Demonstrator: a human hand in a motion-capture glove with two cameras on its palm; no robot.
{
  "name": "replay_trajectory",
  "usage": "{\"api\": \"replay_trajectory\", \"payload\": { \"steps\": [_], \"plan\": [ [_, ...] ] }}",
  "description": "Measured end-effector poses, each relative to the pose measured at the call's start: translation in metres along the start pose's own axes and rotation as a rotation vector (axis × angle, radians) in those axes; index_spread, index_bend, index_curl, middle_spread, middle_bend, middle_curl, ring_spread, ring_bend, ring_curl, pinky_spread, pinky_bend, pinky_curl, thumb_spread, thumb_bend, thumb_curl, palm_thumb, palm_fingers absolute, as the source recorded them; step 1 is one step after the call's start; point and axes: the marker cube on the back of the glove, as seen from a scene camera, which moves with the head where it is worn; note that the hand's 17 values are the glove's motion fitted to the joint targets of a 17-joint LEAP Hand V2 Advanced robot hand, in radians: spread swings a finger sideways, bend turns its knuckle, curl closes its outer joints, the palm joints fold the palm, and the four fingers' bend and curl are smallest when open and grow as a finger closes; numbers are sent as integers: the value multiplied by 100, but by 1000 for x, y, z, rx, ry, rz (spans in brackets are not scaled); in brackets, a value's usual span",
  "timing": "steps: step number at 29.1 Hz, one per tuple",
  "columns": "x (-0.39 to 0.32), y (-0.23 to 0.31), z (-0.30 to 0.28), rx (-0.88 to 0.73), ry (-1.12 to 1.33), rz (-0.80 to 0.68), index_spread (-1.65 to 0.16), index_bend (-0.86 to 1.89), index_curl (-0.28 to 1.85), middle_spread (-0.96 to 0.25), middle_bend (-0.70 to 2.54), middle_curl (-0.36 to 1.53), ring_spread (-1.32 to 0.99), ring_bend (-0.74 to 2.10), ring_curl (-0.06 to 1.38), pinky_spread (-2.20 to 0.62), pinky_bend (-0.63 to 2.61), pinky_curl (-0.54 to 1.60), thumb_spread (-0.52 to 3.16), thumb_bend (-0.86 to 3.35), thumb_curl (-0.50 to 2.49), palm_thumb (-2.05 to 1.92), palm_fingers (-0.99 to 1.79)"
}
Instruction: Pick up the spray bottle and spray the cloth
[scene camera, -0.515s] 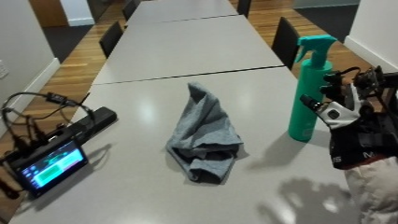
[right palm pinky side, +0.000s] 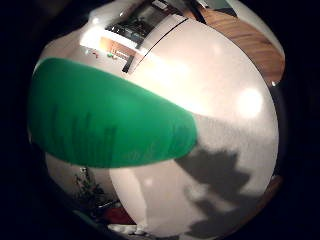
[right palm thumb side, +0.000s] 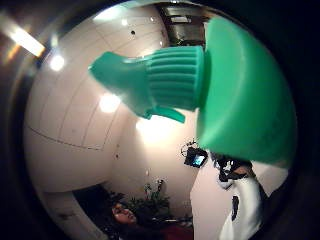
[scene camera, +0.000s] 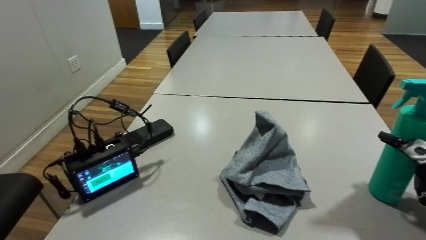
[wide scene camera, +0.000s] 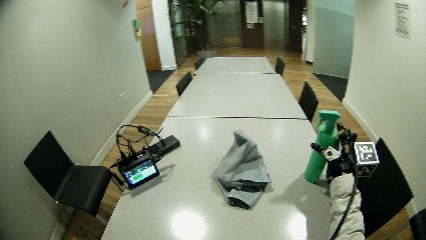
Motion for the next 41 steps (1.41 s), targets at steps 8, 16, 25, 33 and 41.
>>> {"api": "replay_trajectory", "payload": {
  "steps": [8, 16, 25, 33, 41],
  "plan": [
    [7, 5, -34, 101, -57, -53, -34, 22, 14, -7, 55, 30, -10, 59, 29, 4, 32, 21, 63, 32, 35, 97, 81],
    [-4, -4, -18, 120, -97, -84, -31, 14, 20, -9, 46, 33, -13, 56, 35, -8, 42, 30, 58, 24, 40, 102, 90],
    [-2, -16, 11, 108, -129, -71, -30, 12, 23, -11, 41, 37, -15, 54, 38, -15, 42, 35, 51, 16, 46, 108, 94],
    [19, -8, -2, 143, -128, -28, -30, 11, 25, -12, 39, 40, -15, 52, 40, -16, 40, 37, 49, 10, 50, 112, 94],
    [16, -17, -3, 168, -136, -24, -30, 11, 25, -12, 37, 42, -15, 50, 41, -18, 39, 38, 47, 5, 54, 115, 95]
  ]
}}
